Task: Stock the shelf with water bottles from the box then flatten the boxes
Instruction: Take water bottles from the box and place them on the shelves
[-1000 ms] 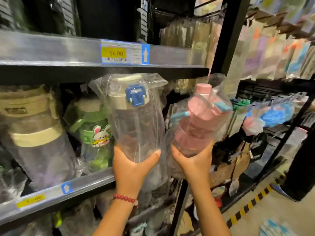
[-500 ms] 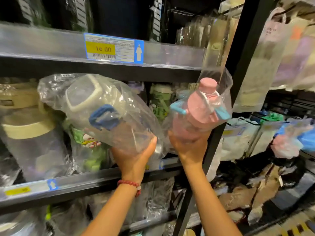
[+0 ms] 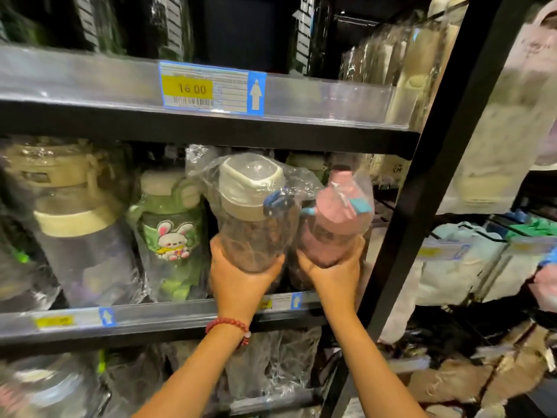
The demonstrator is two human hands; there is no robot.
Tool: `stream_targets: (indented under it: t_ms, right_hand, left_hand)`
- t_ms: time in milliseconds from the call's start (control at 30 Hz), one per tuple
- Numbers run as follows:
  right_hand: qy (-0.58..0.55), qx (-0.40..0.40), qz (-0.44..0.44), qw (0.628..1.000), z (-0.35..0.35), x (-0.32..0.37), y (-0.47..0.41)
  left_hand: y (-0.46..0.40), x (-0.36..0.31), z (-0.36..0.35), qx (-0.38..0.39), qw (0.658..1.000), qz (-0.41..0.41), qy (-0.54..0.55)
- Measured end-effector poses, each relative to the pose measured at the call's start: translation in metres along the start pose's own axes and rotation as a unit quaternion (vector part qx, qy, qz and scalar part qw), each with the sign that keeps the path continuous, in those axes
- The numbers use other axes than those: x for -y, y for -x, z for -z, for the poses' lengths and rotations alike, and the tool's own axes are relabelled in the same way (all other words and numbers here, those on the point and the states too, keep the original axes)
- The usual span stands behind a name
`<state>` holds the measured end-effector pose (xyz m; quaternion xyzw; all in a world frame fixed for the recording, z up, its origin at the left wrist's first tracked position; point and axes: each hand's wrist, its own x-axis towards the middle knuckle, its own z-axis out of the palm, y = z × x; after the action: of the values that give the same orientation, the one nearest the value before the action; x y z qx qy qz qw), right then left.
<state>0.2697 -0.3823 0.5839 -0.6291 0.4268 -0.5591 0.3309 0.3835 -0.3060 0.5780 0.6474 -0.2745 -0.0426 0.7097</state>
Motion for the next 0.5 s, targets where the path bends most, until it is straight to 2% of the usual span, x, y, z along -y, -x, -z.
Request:
stream_targets:
  t_ms: [100,333,500]
  right_hand:
    - [0.020,0.026,0.002,0.999,0.001,-0.004,-0.005]
    - [0.053,0.104,-0.004,0.993,0.006,-0.001,-0.025]
    - [0.062,0.134,0.006,0.989,0.003,-0.001,-0.038]
  left_hand:
    - [0.000,-0.010,-0.002,-0.005,0.998,-0.047,-0.044]
    - [-0.011,-0.012,-0.014,-0.013,0.993,-0.022,-0.114]
    - [-0.010,-0.008,-0.026,-0.052,0.991,0.004,-0.125]
